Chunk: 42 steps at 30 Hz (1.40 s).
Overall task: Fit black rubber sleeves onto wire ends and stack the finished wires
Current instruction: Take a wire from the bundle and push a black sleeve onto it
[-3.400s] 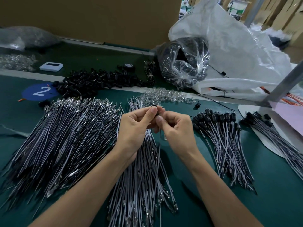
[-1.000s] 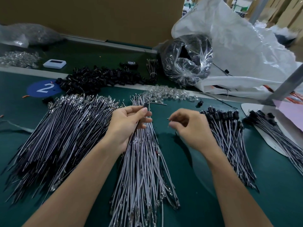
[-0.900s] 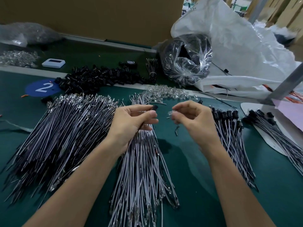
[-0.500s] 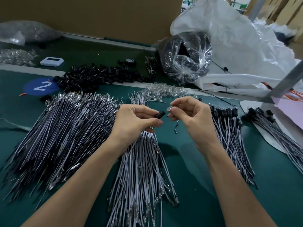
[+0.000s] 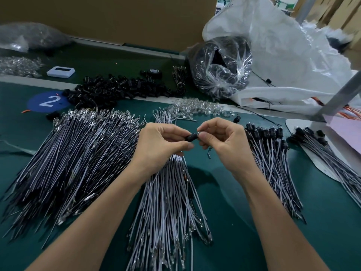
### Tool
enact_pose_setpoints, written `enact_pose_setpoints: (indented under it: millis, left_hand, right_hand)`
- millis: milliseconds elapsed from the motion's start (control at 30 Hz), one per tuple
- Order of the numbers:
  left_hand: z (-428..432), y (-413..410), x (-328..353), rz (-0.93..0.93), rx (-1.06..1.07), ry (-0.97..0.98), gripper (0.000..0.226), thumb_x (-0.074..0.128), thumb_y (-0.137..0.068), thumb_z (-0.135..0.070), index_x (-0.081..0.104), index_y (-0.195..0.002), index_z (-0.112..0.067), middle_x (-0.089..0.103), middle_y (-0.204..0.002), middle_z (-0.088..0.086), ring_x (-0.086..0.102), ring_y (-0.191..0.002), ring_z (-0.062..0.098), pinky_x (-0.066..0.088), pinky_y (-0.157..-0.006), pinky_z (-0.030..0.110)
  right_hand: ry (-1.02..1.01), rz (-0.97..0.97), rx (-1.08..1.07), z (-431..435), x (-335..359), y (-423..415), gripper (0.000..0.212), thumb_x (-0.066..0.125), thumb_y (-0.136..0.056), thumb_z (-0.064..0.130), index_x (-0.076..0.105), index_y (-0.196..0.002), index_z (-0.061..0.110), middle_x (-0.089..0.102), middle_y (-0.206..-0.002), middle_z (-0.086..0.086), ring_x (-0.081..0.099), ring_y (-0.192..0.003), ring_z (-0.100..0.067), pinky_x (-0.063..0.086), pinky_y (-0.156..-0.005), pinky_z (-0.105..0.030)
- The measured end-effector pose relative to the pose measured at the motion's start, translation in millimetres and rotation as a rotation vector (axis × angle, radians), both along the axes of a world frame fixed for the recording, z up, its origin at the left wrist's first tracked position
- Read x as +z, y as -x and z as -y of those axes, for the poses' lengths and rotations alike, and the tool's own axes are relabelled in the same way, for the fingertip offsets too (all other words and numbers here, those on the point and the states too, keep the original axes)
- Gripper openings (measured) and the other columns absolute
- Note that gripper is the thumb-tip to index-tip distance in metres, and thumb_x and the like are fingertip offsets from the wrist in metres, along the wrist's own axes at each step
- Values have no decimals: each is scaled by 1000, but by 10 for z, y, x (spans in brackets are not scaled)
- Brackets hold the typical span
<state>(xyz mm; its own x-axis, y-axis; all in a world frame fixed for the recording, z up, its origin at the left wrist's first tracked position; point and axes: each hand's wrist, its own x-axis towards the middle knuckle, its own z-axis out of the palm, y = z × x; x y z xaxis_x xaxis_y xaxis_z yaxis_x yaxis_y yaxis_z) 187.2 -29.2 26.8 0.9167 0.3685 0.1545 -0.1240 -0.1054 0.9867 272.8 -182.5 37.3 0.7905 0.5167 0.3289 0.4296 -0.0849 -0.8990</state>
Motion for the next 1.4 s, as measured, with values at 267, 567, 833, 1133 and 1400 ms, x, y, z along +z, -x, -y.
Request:
enact_pose_setpoints:
  millis: [267, 567, 833, 1133, 1400]
  left_hand:
    - [-22, 7, 8, 23, -13, 116, 23, 80, -72, 2, 75, -94, -2, 76, -75, 10, 73, -67, 16, 57, -63, 21]
    - [24, 43, -42, 168, -16, -113, 24, 81, -70, 0, 75, -91, -10, 76, -75, 3, 74, -65, 17, 59, -63, 22]
    - [-3, 31, -52, 119, -85, 12, 22, 76, -73, 7, 74, -92, -1, 75, -73, 11, 73, -63, 19, 58, -59, 22]
    - [15, 47, -75, 164, -95, -90, 22, 78, -71, 0, 74, -92, -4, 75, -72, 6, 73, -63, 19, 58, -60, 22]
    - [15, 32, -95, 173, -108, -58, 21, 78, -66, -13, 75, -87, -13, 74, -68, 5, 73, -61, 18, 58, -60, 23]
  right_hand:
    - [-79, -146, 94, 36, 21, -7, 21, 65, -84, -12, 70, -83, 8, 73, -68, -4, 70, -63, -16, 55, -62, -22]
    - [-50, -199, 122, 69, 1, -17, 21, 60, -85, -16, 64, -77, 3, 69, -62, -5, 65, -56, -14, 52, -55, -21]
    - [-52, -183, 168, 78, -35, 0, 27, 62, -83, -18, 63, -73, 7, 68, -61, -4, 65, -57, -13, 50, -54, -19]
    - [-29, -209, 176, 81, -55, 9, 26, 61, -83, -18, 63, -72, 6, 66, -64, -7, 63, -54, -12, 51, -54, -21]
    - [-57, -248, 194, 96, -66, -8, 22, 66, -79, -16, 65, -71, 5, 69, -66, -10, 65, -54, -15, 53, -54, -21]
